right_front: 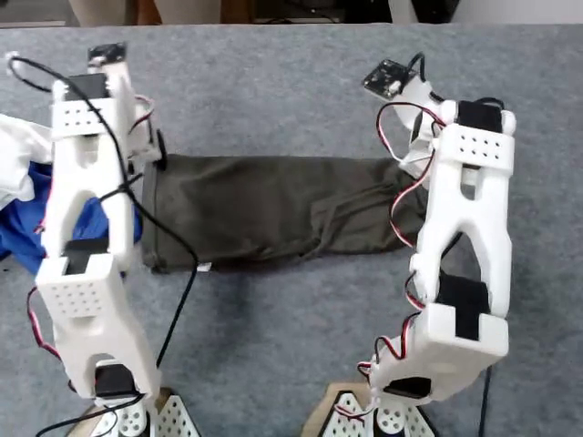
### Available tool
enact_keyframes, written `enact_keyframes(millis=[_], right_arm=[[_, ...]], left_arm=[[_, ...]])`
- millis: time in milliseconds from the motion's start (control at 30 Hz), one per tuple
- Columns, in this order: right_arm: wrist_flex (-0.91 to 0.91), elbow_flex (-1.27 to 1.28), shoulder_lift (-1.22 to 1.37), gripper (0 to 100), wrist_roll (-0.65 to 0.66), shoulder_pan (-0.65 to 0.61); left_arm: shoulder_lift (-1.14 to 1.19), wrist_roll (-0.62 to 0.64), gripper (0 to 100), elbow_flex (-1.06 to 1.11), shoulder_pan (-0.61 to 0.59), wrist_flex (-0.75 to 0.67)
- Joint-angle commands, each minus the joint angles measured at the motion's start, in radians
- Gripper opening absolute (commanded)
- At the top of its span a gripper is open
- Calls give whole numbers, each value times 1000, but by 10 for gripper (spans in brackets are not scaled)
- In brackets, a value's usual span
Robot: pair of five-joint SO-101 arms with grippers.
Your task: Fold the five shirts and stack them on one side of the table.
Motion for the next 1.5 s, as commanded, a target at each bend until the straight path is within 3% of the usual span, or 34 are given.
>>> enact_keyframes(millis=[0,200,633,867,1467], right_arm=[[-3,-38,-67,5,-31,12],[-107,64,-67,5,-57,-31],[-195,130,-67,5,-57,-88],[-195,133,-67,5,-57,-94],[-195,133,-70,5,-57,-91]], left_arm=[[-56,-57,193,-12,-54,54],[-58,-95,189,127,-28,41],[-56,-120,194,281,44,-147],[1,-121,193,353,-25,-324],[211,-101,188,227,15,-233]])
